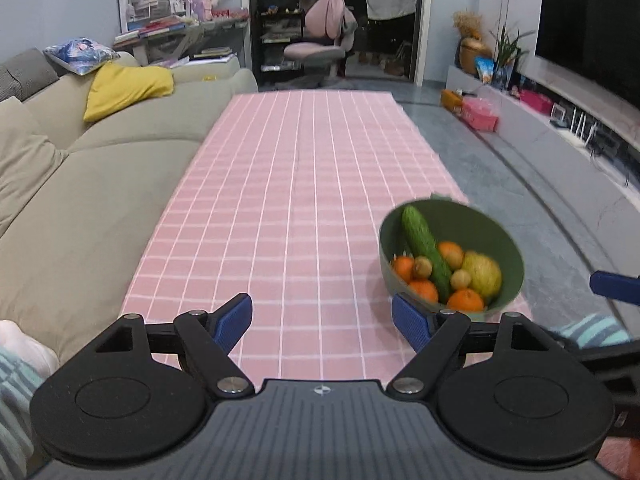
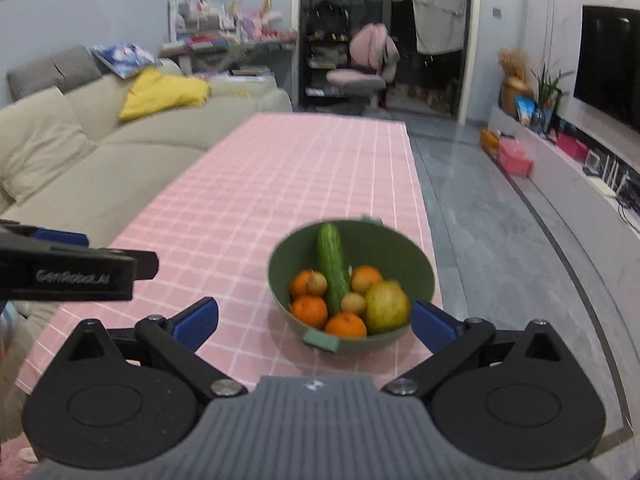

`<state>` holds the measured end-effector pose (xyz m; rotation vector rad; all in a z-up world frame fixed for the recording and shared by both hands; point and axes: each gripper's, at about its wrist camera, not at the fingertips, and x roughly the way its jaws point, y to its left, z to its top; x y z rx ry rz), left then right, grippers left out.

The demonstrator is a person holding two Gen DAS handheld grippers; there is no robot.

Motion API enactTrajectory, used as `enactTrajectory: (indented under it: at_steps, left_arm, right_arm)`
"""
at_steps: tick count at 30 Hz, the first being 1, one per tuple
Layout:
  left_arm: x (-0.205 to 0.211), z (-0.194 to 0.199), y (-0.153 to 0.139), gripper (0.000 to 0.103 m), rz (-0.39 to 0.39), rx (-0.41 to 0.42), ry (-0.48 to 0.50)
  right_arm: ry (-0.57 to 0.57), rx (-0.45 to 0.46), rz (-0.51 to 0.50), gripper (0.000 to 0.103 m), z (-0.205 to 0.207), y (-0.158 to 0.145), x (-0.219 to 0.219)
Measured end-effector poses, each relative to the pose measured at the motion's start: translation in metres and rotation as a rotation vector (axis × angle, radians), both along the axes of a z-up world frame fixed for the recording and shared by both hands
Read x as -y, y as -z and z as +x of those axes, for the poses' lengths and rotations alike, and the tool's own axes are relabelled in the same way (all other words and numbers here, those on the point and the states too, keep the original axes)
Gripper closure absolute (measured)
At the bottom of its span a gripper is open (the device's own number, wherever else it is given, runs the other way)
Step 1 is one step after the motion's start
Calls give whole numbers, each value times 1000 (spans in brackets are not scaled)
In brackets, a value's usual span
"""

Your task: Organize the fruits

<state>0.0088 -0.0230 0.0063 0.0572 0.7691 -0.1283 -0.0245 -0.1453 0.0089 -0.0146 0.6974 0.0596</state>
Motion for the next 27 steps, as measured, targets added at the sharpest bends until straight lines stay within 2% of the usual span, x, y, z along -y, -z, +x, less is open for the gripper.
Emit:
enactTrajectory:
  at_steps: [3,8,15,27]
  left_arm:
    - [2,4,13,10,22,-54,2]
    - [4,8,25,10,19,-119,-9]
    - [5,6,29,10,20,-135,-22]
    - [3,8,27,10,22,-141,-34]
  right_arm:
    - [11,-39,31,4,7,11,3]
    - [20,-71,25,4,18,25,4]
    - [25,-106,41,4,27,32,7]
    - [28,-100,36,4,25,31,9]
